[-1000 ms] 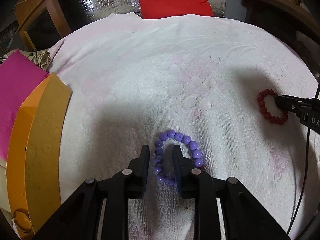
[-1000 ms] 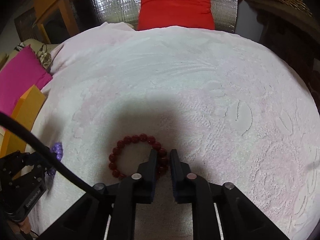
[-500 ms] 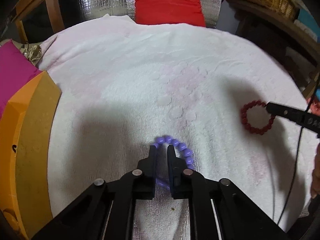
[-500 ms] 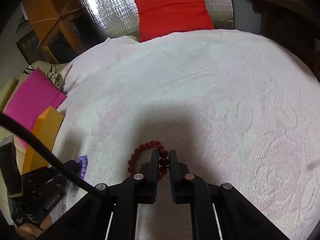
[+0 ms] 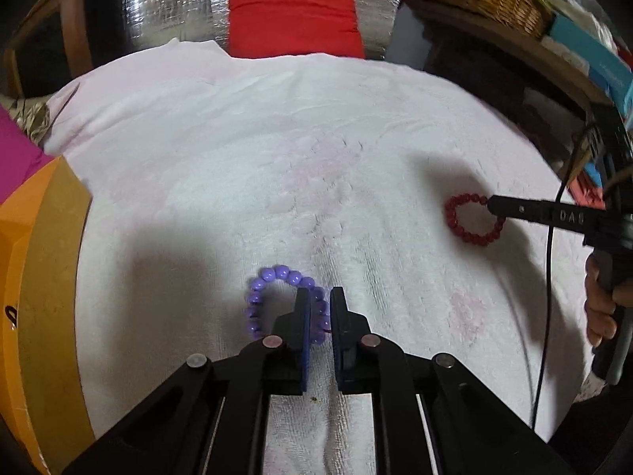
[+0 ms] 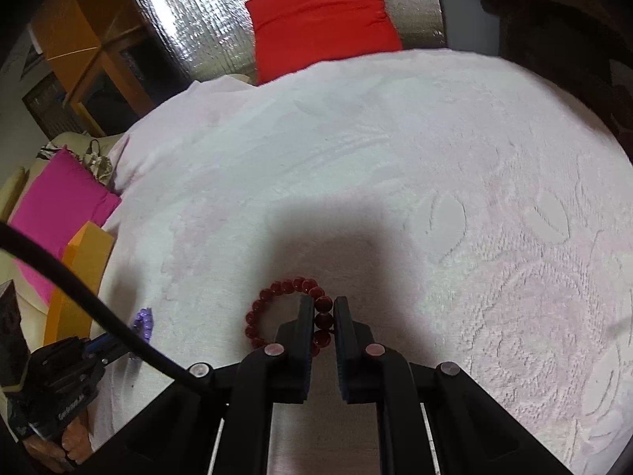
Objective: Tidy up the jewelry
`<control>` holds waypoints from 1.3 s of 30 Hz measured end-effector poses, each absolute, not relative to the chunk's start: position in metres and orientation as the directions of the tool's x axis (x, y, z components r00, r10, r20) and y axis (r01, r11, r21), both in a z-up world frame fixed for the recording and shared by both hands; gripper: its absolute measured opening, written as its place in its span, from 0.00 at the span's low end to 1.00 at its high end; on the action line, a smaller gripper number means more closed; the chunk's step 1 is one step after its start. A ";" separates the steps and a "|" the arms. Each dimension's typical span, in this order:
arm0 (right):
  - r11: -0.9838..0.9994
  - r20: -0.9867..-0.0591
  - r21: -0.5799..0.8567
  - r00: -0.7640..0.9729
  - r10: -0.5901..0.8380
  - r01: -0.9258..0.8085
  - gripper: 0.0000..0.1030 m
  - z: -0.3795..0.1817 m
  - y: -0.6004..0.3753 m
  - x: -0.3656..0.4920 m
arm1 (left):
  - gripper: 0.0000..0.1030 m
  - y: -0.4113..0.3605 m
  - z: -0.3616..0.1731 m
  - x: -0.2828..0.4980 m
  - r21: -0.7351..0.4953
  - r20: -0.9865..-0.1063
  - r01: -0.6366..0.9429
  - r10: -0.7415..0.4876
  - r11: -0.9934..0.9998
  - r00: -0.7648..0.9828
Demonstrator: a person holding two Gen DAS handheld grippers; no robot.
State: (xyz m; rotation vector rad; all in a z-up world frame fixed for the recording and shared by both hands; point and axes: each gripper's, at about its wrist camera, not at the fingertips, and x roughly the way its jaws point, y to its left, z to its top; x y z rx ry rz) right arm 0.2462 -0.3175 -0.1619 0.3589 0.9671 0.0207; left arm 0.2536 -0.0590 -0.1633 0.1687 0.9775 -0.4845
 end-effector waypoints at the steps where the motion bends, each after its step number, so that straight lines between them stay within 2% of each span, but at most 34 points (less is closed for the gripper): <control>1: 0.939 -0.805 0.311 0.565 0.179 0.146 0.10 -0.164 -0.318 0.247 | 0.10 -0.060 -0.165 0.254 -0.066 -0.834 0.463 -0.304 0.884 0.460; 3: 0.937 -0.817 0.310 0.548 0.177 0.159 0.10 -0.169 -0.320 0.249 | 0.12 -0.056 -0.168 0.259 -0.057 -0.847 0.440 -0.277 0.896 0.455; 5: 0.937 -0.825 0.308 0.536 0.176 0.167 0.10 -0.173 -0.321 0.250 | 0.21 -0.050 -0.170 0.262 -0.043 -0.852 0.414 -0.249 0.909 0.460; 7: 0.933 -0.827 0.316 0.532 0.181 0.174 0.10 -0.175 -0.323 0.251 | 0.46 -0.042 -0.169 0.263 -0.001 -0.854 0.387 -0.202 0.922 0.480; 9: 0.932 -0.831 0.316 0.526 0.180 0.180 0.10 -0.176 -0.323 0.252 | 0.49 -0.036 -0.167 0.262 0.019 -0.849 0.377 -0.185 0.926 0.495; 12: 0.932 -0.836 0.309 0.522 0.172 0.188 0.11 -0.177 -0.321 0.252 | 0.58 -0.028 -0.170 0.262 0.018 -0.859 0.374 -0.177 0.927 0.480; 21: 0.934 -0.836 0.293 0.528 0.147 0.203 0.11 -0.178 -0.317 0.256 | 0.57 -0.026 -0.179 0.265 -0.017 -0.867 0.365 -0.195 0.931 0.458; 24: 0.932 -0.834 0.300 0.530 0.152 0.204 0.11 -0.178 -0.318 0.254 | 0.29 -0.031 -0.183 0.269 -0.033 -0.873 0.379 -0.212 0.925 0.439; 26: 0.930 -0.833 0.308 0.530 0.160 0.203 0.11 -0.179 -0.320 0.254 | 0.19 -0.035 -0.183 0.269 -0.047 -0.871 0.392 -0.230 0.919 0.434; 39: 0.930 -0.828 0.315 0.533 0.172 0.188 0.12 -0.179 -0.323 0.251 | 0.17 -0.061 -0.189 0.269 0.002 -0.867 0.416 -0.205 0.909 0.454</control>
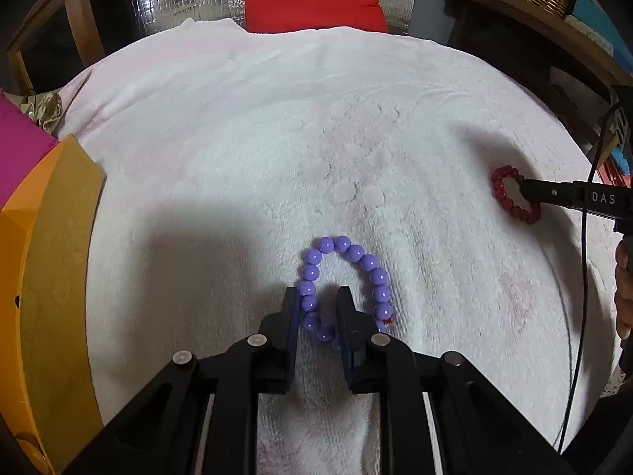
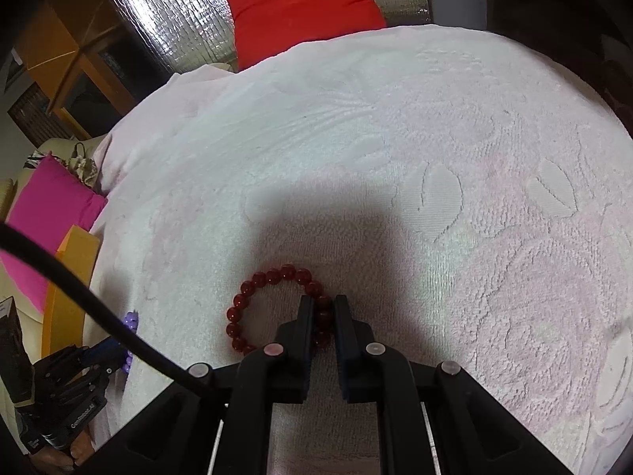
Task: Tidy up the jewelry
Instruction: 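Carry the purple bracelet with the left tool while the right tool carries the red bracelet to the box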
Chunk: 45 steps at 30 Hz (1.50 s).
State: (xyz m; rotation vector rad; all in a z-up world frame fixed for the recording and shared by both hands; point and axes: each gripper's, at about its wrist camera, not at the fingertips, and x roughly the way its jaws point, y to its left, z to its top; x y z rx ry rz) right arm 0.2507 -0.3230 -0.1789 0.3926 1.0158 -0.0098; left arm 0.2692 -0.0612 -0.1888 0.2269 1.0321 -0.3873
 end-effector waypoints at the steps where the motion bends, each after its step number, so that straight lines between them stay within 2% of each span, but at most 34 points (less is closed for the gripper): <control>1: 0.931 -0.828 0.313 0.534 0.171 0.187 0.12 -0.179 -0.323 0.250 | 0.13 -0.061 -0.189 0.269 0.004 -0.865 0.414 -0.204 0.910 0.459; 3: 0.932 -0.828 0.312 0.534 0.171 0.186 0.12 -0.179 -0.323 0.250 | 0.09 -0.063 -0.188 0.270 0.001 -0.861 0.412 -0.209 0.911 0.464; 13: 0.933 -0.823 0.321 0.536 0.190 0.163 0.11 -0.174 -0.318 0.250 | 0.09 -0.048 -0.158 0.267 -0.050 -0.809 0.342 -0.239 0.938 0.537; 28: 0.875 -0.679 0.484 0.636 0.368 0.010 0.11 -0.135 -0.297 0.231 | 0.09 -0.035 -0.119 0.234 -0.093 -0.728 0.354 -0.306 0.931 0.614; 39: 0.854 -0.639 0.520 0.650 0.411 -0.028 0.11 -0.122 -0.279 0.212 | 0.09 -0.023 -0.108 0.207 -0.129 -0.699 0.343 -0.331 0.930 0.635; 45: 0.847 -0.617 0.528 0.655 0.435 -0.065 0.11 -0.117 -0.262 0.198 | 0.09 -0.010 -0.098 0.185 -0.124 -0.677 0.273 -0.283 0.954 0.680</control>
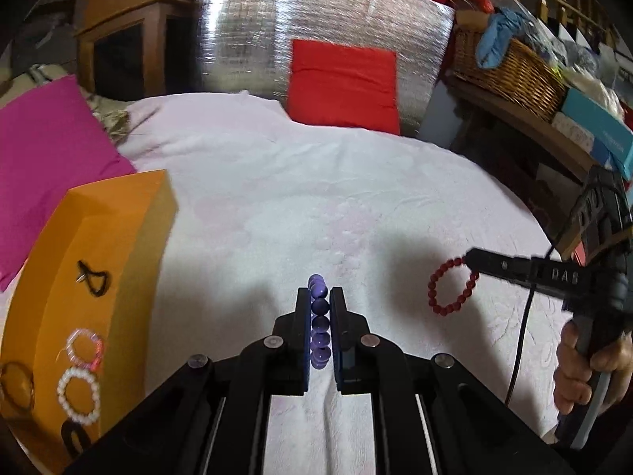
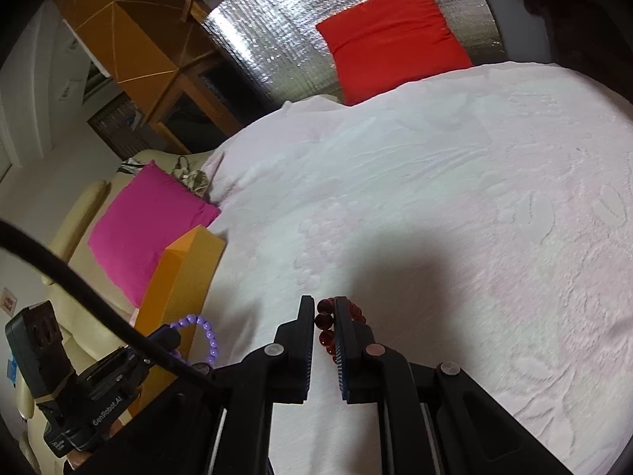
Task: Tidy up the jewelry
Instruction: 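Carry the purple bracelet with the left tool while the right tool carries the red bracelet to the box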
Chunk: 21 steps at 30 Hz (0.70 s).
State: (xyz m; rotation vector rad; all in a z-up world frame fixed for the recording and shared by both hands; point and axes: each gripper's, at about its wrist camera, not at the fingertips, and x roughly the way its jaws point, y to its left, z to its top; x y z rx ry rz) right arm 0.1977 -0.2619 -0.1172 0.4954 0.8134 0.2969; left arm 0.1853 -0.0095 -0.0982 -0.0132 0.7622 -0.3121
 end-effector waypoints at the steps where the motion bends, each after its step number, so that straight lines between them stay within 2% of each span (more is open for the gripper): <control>1: 0.845 -0.615 0.530 0.655 0.439 -0.069 0.11 -0.117 -0.258 0.195 | 0.09 -0.007 -0.097 0.182 -0.116 -0.672 0.256 -0.266 0.960 0.691; 5: 0.837 -0.604 0.541 0.655 0.455 -0.082 0.11 -0.118 -0.246 0.184 | 0.09 0.016 -0.087 0.168 -0.143 -0.650 0.194 -0.240 0.970 0.721; 12: 0.866 -0.625 0.477 0.636 0.453 -0.148 0.11 -0.109 -0.203 0.171 | 0.09 0.079 -0.071 0.162 -0.202 -0.610 0.096 -0.202 0.975 0.766; 21: 0.874 -0.641 0.404 0.597 0.482 -0.271 0.11 -0.079 -0.123 0.189 | 0.09 0.160 -0.071 0.169 -0.194 -0.620 -0.088 -0.052 0.977 0.783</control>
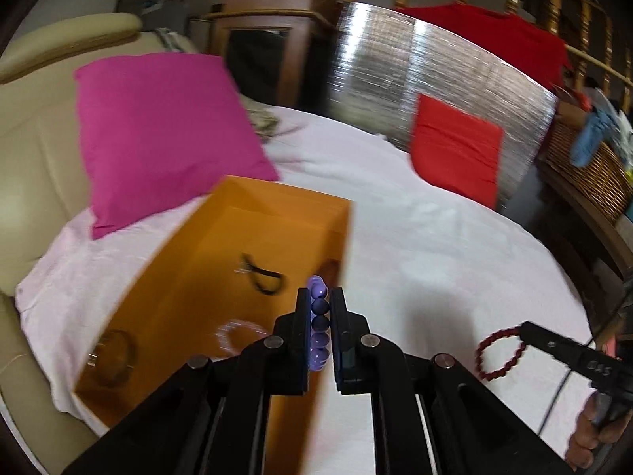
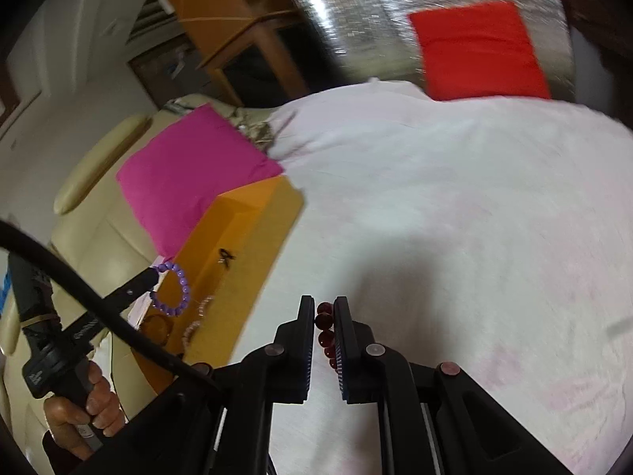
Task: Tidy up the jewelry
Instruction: 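Carry the purple bracelet with the left tool while the right tool carries the red bracelet to the box, then open the right tool over the box to drop the red bracelet while the left tool drops the purple one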
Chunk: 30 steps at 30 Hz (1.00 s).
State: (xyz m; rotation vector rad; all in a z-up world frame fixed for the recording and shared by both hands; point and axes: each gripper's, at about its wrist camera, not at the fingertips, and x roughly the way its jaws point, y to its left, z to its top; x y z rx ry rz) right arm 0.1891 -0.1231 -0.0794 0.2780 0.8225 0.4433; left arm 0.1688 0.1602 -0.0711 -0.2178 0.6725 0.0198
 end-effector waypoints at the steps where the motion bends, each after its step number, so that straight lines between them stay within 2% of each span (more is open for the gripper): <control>1: 0.872 -0.641 0.399 0.595 0.486 -0.283 0.11 -0.076 -0.116 0.191 | 0.09 0.170 -0.072 0.170 -0.196 -0.621 -0.110 -0.036 0.974 0.783; 10: 0.839 -0.637 0.365 0.549 0.541 -0.402 0.11 -0.043 -0.028 0.228 | 0.09 0.230 -0.101 0.192 -0.275 -0.700 -0.166 -0.079 0.947 0.710; 16: 0.817 -0.640 0.390 0.512 0.572 -0.426 0.11 -0.034 0.022 0.266 | 0.09 0.240 -0.107 0.205 -0.289 -0.709 -0.171 -0.091 0.942 0.699; 22: 0.816 -0.671 0.397 0.473 0.570 -0.421 0.11 -0.047 0.071 0.309 | 0.09 0.249 -0.119 0.218 -0.276 -0.751 -0.192 -0.087 0.942 0.655; 30: 0.846 -0.750 0.333 0.427 0.505 -0.416 0.11 -0.074 0.097 0.332 | 0.09 0.267 -0.134 0.225 -0.291 -0.786 -0.234 -0.092 0.928 0.611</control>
